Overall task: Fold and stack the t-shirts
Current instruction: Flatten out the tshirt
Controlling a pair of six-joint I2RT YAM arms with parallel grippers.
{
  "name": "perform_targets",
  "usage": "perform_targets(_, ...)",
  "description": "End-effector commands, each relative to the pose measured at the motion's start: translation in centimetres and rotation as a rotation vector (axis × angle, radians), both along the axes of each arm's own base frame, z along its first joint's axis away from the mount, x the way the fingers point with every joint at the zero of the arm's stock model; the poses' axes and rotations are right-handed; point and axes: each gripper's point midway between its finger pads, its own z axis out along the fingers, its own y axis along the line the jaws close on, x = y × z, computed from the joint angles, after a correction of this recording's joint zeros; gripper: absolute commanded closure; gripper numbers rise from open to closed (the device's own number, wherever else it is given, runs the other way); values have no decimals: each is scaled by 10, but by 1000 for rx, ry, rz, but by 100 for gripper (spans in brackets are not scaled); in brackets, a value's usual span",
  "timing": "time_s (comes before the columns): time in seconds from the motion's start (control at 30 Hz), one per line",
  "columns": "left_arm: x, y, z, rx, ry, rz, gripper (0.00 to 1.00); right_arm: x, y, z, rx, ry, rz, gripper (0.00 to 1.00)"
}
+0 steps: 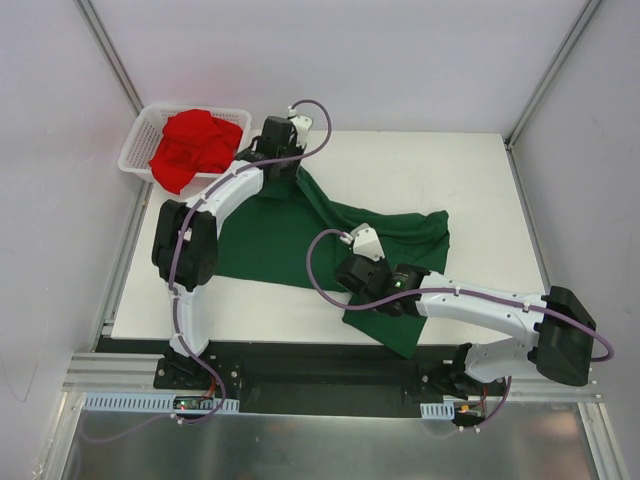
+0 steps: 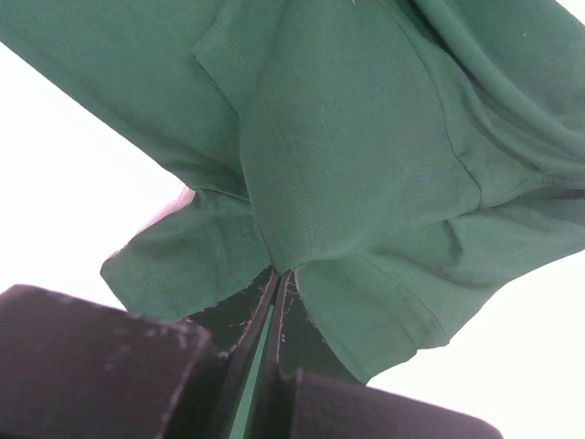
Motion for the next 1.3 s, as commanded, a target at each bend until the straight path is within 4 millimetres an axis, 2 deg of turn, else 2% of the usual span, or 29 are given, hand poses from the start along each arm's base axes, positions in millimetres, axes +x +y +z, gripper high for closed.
perform_targets(0.0,-6,-14,75,-54,-126,-75,100,0,2,3,6,-9,-10,99)
perform_targets(0.2,-12,-25,106,-91,-163,-139,100,1,3,4,9,-11,-9,99)
perform_targets(0.33,-26,-25,120,-106,-167,-163,100,1,3,4,11,-10,-8,99)
perform_targets(0.37,-33,-22,129,-111,-175,-164,100,1,3,4,8,-10,-7,99)
perform_targets(0.43,-45,-18,129,-110,-163,-171,100,1,5,5,10,-10,-4,99)
perform_targets(0.47,-56,-14,143,-119,-186,-171,100,0,6,5,12,-11,0,99)
perform_targets(0.5,-65,-9,135,-109,-163,-164,100,1,7,6,14,-12,2,99)
perform_targets(0.53,-72,-5,136,-111,-156,-155,100,0,7,5,12,-12,3,99)
perform_targets(0.57,-85,2,153,-125,-182,-148,100,1,7,6,15,-13,2,99)
perform_targets(0.6,-99,8,141,-120,-148,-143,100,1,8,7,17,-15,2,99)
perform_targets(0.63,-109,10,144,-136,-144,-136,100,1,8,7,16,-15,3,99)
perform_targets(0.67,-128,17,164,-164,-182,-139,100,1,9,8,20,-18,3,99)
perform_targets(0.7,-142,21,154,-163,-154,-140,100,1,11,9,22,-17,9,99)
perform_targets(0.73,-158,25,155,-177,-135,-144,100,1,11,8,20,-17,11,99)
perform_targets(0.77,-178,32,172,-199,-168,-149,100,1,11,8,16,-18,12,99)
perform_targets(0.8,-194,35,165,-213,-139,-153,100,1,12,8,18,-16,17,99)
perform_targets(0.83,-221,39,172,-237,-131,-187,100,1,13,7,16,-15,18,99)
perform_targets(0.93,-266,51,163,-241,-60,-216,100,2,16,6,9,-11,26,99)
perform_targets(0.97,-272,54,160,-235,-49,-213,100,2,17,6,9,-10,26,99)
perform_targets(1.03,-273,60,149,-209,-32,-188,100,1,19,5,14,-6,32,99)
perform_targets(1.1,-261,59,143,-172,-18,-183,100,1,23,4,26,-1,35,99)
perform_targets(1.13,-247,52,125,-147,49,-185,100,0,23,3,25,4,38,99)
perform_targets(1.17,-237,47,118,-136,76,-191,100,0,25,5,29,1,41,99)
perform_targets(1.2,-224,40,122,-131,74,-208,100,1,24,5,26,-2,38,99)
perform_targets(1.23,-204,29,92,-100,168,-212,100,0,24,6,25,-5,37,99)
perform_targets(1.27,-192,22,83,-94,197,-219,100,0,24,7,30,-6,34,99)
